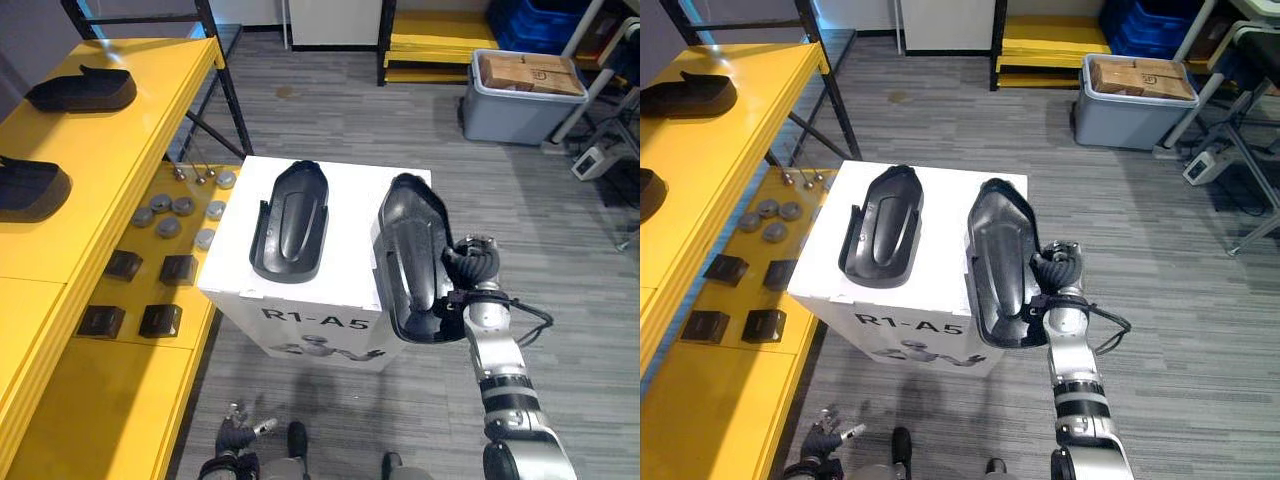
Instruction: Walk over and take plastic housings, then place them on the shelf
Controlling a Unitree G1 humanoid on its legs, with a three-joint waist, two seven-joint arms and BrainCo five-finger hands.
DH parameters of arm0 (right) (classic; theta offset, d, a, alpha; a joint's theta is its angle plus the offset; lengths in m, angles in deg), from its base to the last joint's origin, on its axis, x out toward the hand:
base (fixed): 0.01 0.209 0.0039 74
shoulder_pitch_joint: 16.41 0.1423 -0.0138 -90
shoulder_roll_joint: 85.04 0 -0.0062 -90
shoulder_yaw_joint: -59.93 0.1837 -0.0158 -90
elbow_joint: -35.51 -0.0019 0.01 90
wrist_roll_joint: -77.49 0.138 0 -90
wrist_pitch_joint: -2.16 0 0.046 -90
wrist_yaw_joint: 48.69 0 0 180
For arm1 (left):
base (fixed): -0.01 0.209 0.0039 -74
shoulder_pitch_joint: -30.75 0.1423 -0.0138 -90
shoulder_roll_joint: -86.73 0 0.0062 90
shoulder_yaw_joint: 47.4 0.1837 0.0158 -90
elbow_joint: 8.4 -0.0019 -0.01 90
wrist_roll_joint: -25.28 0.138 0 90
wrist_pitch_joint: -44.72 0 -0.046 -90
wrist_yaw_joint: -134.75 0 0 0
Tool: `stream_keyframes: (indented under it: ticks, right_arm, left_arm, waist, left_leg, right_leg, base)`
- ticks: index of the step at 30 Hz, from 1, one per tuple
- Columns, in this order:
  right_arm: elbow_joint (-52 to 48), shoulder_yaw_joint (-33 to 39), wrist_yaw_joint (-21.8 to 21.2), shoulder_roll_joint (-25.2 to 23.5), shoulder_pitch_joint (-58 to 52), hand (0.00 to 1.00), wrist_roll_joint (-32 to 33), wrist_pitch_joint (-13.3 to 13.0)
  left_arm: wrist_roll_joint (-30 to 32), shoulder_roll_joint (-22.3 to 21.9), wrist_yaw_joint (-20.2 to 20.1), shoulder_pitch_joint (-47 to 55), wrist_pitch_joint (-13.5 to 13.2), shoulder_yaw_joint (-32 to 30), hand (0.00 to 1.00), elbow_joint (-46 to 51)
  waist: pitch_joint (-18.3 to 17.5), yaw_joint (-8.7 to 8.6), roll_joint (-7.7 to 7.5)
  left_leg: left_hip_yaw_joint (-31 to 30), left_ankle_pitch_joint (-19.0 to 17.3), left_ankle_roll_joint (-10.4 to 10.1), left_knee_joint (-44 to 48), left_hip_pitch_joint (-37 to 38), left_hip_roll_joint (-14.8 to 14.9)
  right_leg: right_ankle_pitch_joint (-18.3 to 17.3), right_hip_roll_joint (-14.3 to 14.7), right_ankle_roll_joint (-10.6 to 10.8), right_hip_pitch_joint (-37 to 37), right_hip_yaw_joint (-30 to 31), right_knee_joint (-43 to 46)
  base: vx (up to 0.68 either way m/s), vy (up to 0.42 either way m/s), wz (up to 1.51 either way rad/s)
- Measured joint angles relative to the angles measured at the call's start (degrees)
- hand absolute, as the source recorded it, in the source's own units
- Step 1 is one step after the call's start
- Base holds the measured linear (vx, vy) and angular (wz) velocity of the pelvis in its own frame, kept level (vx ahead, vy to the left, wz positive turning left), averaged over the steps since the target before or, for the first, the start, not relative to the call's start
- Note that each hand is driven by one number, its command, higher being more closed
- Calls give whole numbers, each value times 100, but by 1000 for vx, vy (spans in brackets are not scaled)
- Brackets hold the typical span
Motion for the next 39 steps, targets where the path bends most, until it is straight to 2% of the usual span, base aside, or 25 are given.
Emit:
stream_keyframes:
  ticks: [3, 7, 10, 15, 17, 20, 21, 26, 29, 39]
  right_arm:
    - [-520, 118, 119, -85, -232, 100, 21, -97]
    - [-1283, 107, 179, -253, -508, 100, 24, -256]
    - [-1638, 48, 193, -308, -546, 100, 20, -331]
    - [-2008, -204, 190, -338, -545, 100, -50, -409]
    - [-2056, -299, 188, -340, -544, 100, -126, -414]
    - [-2070, -539, 184, -345, -534, 100, -214, -415]
    - [-2070, -686, 178, -345, -525, 100, -243, -415]
    - [-2069, -1105, 173, -403, -366, 100, -256, -415]
    - [-2069, -1299, 186, -410, -146, 100, -379, -415]
    - [-2032, -1658, 328, -568, -28, 100, -471, -414]
  left_arm:
    - [1, -26, 47, 74, -9, -174, 0, 631]
    - [0, -194, 210, 264, -45, -734, 0, 1929]
    - [-3, -228, 325, 259, -168, -1024, 0, 2881]
    - [12, -264, 491, 183, -308, -1045, 0, 4422]
    - [71, -263, 509, 44, -424, -869, 0, 4763]
    - [258, -259, 524, -142, -476, -293, 0, 5227]
    - [284, -259, 505, -223, -506, 99, 0, 5374]
    - [301, -246, 358, -582, -533, 1278, 0, 5456]
    - [211, -235, 234, -794, -532, 1745, 0, 5434]
    - [121, -207, 260, -1238, -429, 2324, 0, 4842]
  waist:
    - [-17, 37, -4]
    - [-152, 34, -8]
    - [-254, 46, -8]
    - [-434, 36, -5]
    - [-484, 42, -4]
    - [-522, 33, 2]
    - [-531, 27, 2]
    - [-594, 16, 9]
    - [-667, -15, 14]
    - [-782, -75, 43]
  left_leg:
    - [-7, 7, 5, 18, -1, 36]
    - [-27, 8, 5, 18, -42, 41]
    - [-64, 12, 9, 21, -52, 26]
    - [-133, 32, 19, 22, -32, 12]
    - [-163, 50, 29, 22, -9, 10]
    - [-190, 80, 45, 19, 29, 4]
    - [-201, 95, 51, 15, 29, 4]
    - [-176, 139, 54, -2, 11, 10]
    - [-165, 154, 59, -1, 7, 11]
    - [-157, 191, 44, -2, 5, 45]
  right_leg:
    - [7, 29, -12, -1, 18, 1]
    - [10, 42, -16, -33, 4, 4]
    - [10, 32, -16, -22, -23, 2]
    - [10, 22, -15, 39, -127, 2]
    - [9, 23, -15, 77, -142, 6]
    - [8, 21, -15, 109, -157, 46]
    - [7, 21, -16, 96, -160, 79]
    - [8, 21, -15, 13, -139, 138]
    - [11, 21, -17, -4, -128, 158]
    - [27, 55, -40, -30, -112, 182]
  base:
    - [-40, -7, 0]
    - [-18, -4, 1]
    - [-1, 2, 6]
    - [-12, -1, 7]
    - [-42, -6, 9]
    - [-58, 1, 4]
    - [-81, 5, 2]
    - [-57, 5, -2]
    - [-14, 2, -1]
    - [-8, -2, 0]
